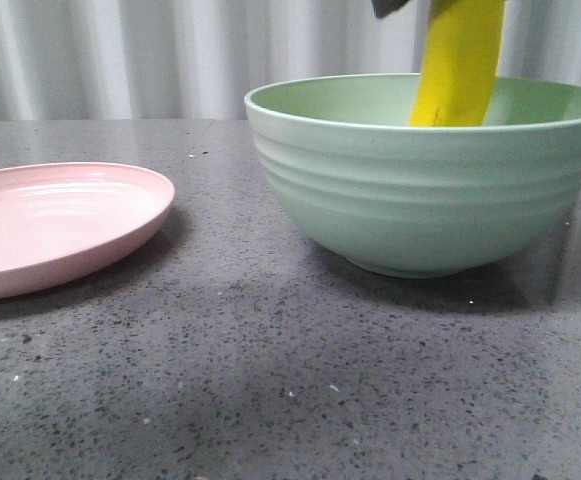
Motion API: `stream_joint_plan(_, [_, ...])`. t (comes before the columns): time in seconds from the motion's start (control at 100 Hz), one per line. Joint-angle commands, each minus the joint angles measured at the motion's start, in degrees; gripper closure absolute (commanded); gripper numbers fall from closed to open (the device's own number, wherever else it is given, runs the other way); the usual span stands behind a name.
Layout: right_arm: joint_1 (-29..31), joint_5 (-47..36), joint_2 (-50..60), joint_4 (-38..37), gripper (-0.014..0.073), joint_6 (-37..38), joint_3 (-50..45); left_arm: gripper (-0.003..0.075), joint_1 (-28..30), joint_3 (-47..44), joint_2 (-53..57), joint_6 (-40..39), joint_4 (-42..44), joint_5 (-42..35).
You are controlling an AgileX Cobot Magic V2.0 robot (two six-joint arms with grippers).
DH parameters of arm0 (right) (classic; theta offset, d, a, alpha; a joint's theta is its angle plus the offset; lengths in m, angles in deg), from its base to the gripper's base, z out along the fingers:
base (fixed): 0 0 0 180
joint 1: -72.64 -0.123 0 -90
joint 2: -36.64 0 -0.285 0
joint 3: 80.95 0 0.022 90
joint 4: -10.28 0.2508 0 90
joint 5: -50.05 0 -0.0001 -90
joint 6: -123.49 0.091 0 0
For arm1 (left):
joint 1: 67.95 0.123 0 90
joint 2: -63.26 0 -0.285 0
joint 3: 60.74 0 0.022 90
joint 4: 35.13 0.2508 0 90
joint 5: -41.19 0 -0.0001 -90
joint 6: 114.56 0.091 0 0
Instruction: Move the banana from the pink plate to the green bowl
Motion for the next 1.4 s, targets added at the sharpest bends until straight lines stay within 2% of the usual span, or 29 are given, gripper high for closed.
stream_joint_plan(0.0, [0.3,-3.1,3.2,-1.7,0.0244,-0.5,3.5,0.0293,0.2,2.1,0.8,-0.5,-0.7,-4.4])
stream_joint_plan(0.26, [0.3,-2.4,6.8,-4.1,0.0244,-0.5,5.3,0.0294,0.2,2.1,0.8,-0.5,-0.7,-4.7])
stream_joint_plan(0.36, [0.3,0.1,8.2,-4.1,0.0247,-0.5,5.3,0.0335,0.2,2.1,0.8,-0.5,-0.7,-5.2])
stream_joint_plan(0.41, [0.3,1.9,8.8,-4.1,0.0253,-0.5,5.3,0.0384,0.2,2.1,0.8,-0.5,-0.8,-5.5])
stream_joint_plan(0.48, [0.3,4.5,9.7,-4.1,0.0291,-0.5,5.3,0.0492,0.2,2.1,0.8,-0.5,-0.8,-5.6])
stream_joint_plan(0.53, [0.3,6.0,10.3,-4.1,0.0349,-0.5,5.3,0.0585,0.2,2.1,1.1,-0.5,-0.9,-5.6])
stream_joint_plan(0.61, [0.3,8.1,11.3,-4.1,0.049,-0.5,5.1,0.0744,0.2,2.1,1.8,-0.5,-0.9,-5.6])
stream_joint_plan(0.73, [0.3,9.8,13.0,-4.1,0.0666,-0.5,5.1,0.0741,0.2,2.0,3.1,-0.5,-0.9,-5.6])
stream_joint_plan(0.9, [0.1,10.0,17.3,-4.1,0.0664,-0.5,2.6,0.0741,0.2,0.2,7.0,-0.5,-0.8,-6.1])
stream_joint_plan(1.02, [-0.1,7.0,22.1,-4.1,0.0664,-0.5,-2.2,0.0741,0.2,-4.2,11.8,-0.5,-0.8,-7.7])
stream_joint_plan(1.39, [-0.1,-14.0,41.2,-4.2,0.0664,-0.5,-26.2,0.0741,0.2,-19.5,33.2,-0.5,-0.8,-10.6])
